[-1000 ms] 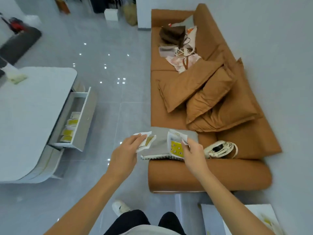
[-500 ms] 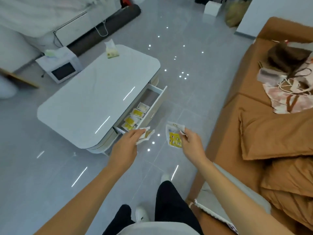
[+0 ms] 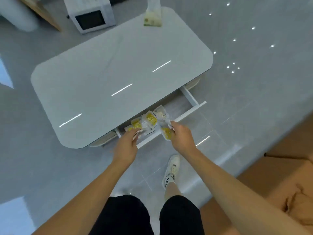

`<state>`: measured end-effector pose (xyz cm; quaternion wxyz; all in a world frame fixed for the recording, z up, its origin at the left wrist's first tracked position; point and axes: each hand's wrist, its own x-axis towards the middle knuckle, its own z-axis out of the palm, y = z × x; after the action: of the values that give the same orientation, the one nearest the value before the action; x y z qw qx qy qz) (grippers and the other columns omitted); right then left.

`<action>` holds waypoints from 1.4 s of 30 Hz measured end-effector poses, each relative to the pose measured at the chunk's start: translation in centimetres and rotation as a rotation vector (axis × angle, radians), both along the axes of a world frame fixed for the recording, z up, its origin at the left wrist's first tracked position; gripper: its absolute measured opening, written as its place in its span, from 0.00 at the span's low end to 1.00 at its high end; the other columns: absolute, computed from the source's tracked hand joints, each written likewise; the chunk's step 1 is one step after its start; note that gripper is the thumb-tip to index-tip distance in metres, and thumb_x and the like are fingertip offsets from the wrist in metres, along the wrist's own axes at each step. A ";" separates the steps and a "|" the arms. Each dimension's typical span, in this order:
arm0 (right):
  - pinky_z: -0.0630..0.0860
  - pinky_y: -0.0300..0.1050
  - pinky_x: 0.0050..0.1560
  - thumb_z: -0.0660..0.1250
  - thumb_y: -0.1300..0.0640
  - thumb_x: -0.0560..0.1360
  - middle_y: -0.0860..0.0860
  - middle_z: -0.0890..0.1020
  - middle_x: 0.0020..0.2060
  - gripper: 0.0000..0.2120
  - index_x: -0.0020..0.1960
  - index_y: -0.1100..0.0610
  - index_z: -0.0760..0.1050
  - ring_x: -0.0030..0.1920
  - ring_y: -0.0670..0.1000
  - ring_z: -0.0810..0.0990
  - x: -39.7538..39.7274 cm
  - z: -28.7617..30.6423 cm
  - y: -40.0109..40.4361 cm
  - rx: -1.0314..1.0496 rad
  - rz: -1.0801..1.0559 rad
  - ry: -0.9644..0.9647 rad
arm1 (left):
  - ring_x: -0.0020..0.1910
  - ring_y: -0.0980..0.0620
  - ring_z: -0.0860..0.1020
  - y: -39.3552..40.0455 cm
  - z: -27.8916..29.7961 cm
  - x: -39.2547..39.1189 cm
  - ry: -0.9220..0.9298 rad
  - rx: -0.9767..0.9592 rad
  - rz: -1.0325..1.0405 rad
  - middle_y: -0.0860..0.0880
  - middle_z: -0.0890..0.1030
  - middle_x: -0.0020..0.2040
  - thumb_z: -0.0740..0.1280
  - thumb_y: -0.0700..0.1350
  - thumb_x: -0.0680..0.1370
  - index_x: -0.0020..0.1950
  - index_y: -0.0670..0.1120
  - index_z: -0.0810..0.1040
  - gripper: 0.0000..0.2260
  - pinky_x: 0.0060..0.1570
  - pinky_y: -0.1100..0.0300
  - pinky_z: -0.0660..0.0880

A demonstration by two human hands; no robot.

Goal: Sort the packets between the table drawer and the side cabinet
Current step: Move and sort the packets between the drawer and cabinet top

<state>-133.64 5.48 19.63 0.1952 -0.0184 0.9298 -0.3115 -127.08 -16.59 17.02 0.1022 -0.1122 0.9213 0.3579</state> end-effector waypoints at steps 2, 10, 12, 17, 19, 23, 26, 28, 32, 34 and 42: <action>0.66 0.45 0.38 0.63 0.60 0.81 0.52 0.75 0.37 0.06 0.53 0.60 0.78 0.37 0.55 0.74 -4.1 -5.1 -0.6 0.087 0.139 0.007 | 0.59 0.43 0.79 0.3 -5.2 -2.7 -0.042 -0.003 0.023 0.47 0.81 0.62 0.60 0.39 0.83 0.70 0.52 0.77 0.17 0.53 0.55 0.74; 0.81 0.52 0.50 0.70 0.70 0.74 0.53 0.81 0.57 0.26 0.69 0.53 0.76 0.51 0.57 0.82 -14.3 -25.8 -6.5 0.379 0.561 -0.015 | 0.66 0.42 0.72 -2.9 -23.9 -10.3 -0.229 -0.193 -0.091 0.47 0.71 0.72 0.61 0.31 0.77 0.77 0.53 0.68 0.30 0.56 0.46 0.75; 0.81 0.52 0.49 0.69 0.71 0.72 0.54 0.81 0.58 0.28 0.70 0.53 0.75 0.52 0.58 0.82 -15.4 -29.6 -7.6 0.440 0.605 0.025 | 0.66 0.43 0.70 -4.1 -27.5 -11.3 -0.235 -0.254 -0.103 0.47 0.71 0.71 0.63 0.31 0.76 0.77 0.54 0.66 0.32 0.57 0.45 0.76; 0.79 0.56 0.54 0.70 0.66 0.74 0.56 0.75 0.67 0.29 0.73 0.55 0.70 0.66 0.59 0.72 -16.0 -34.7 -8.6 0.482 0.550 0.026 | 0.72 0.39 0.67 -4.8 -33.0 -12.1 -0.284 -0.354 -0.148 0.44 0.68 0.75 0.66 0.40 0.80 0.78 0.56 0.64 0.28 0.66 0.37 0.71; 0.78 0.57 0.60 0.70 0.56 0.77 0.56 0.73 0.69 0.27 0.74 0.55 0.67 0.68 0.59 0.70 -15.1 -34.8 -8.7 0.461 0.566 -0.055 | 0.74 0.39 0.65 -4.3 -33.2 -11.8 -0.318 -0.368 -0.184 0.44 0.65 0.77 0.64 0.48 0.82 0.78 0.56 0.62 0.25 0.68 0.37 0.69; 0.75 0.56 0.64 0.67 0.44 0.78 0.53 0.73 0.69 0.29 0.75 0.53 0.65 0.68 0.57 0.71 -13.5 -30.5 -8.7 0.428 0.576 -0.085 | 0.74 0.42 0.66 -3.2 -28.5 -10.5 -0.349 -0.314 -0.188 0.46 0.64 0.78 0.61 0.55 0.82 0.79 0.55 0.61 0.26 0.66 0.42 0.72; 0.74 0.55 0.64 0.63 0.44 0.80 0.53 0.74 0.69 0.26 0.75 0.53 0.66 0.68 0.56 0.72 -12.7 -23.4 -8.0 0.399 0.484 -0.022 | 0.72 0.42 0.69 -3.7 -21.3 -10.3 -0.262 -0.321 -0.256 0.46 0.69 0.76 0.60 0.55 0.82 0.78 0.53 0.64 0.25 0.61 0.44 0.75; 0.75 0.55 0.65 0.63 0.46 0.80 0.54 0.75 0.68 0.27 0.75 0.55 0.66 0.67 0.57 0.73 -12.1 -17.4 -7.5 0.385 0.398 0.023 | 0.72 0.42 0.69 -4.7 -15.2 -10.8 -0.181 -0.365 -0.288 0.46 0.69 0.76 0.59 0.55 0.81 0.78 0.52 0.65 0.25 0.64 0.44 0.72; 0.73 0.53 0.68 0.62 0.46 0.80 0.54 0.74 0.70 0.30 0.78 0.56 0.62 0.69 0.56 0.72 -10.6 -4.1 -6.9 0.357 0.219 0.115 | 0.74 0.39 0.69 -7.0 -1.9 -13.0 -0.023 -0.450 -0.320 0.43 0.69 0.77 0.52 0.59 0.81 0.79 0.51 0.66 0.28 0.68 0.41 0.70; 0.74 0.54 0.65 0.61 0.45 0.80 0.54 0.74 0.69 0.30 0.78 0.56 0.62 0.68 0.57 0.72 -8.9 2.1 -6.2 0.360 0.115 0.142 | 0.77 0.40 0.65 -6.9 4.7 -13.9 0.019 -0.457 -0.394 0.43 0.66 0.78 0.50 0.61 0.81 0.81 0.52 0.62 0.29 0.71 0.42 0.67; 0.72 0.54 0.67 0.59 0.45 0.78 0.53 0.75 0.70 0.29 0.76 0.55 0.68 0.68 0.58 0.73 4.7 19.6 -1.9 0.332 -0.511 0.314 | 0.78 0.43 0.62 1.6 22.4 -12.6 0.326 -0.350 -0.847 0.47 0.63 0.80 0.51 0.60 0.81 0.82 0.52 0.59 0.29 0.73 0.45 0.63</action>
<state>-128.98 3.53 39.18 -0.0341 0.1993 0.9611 -0.1880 -139.71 -14.96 39.42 0.0730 0.3147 0.9364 0.1373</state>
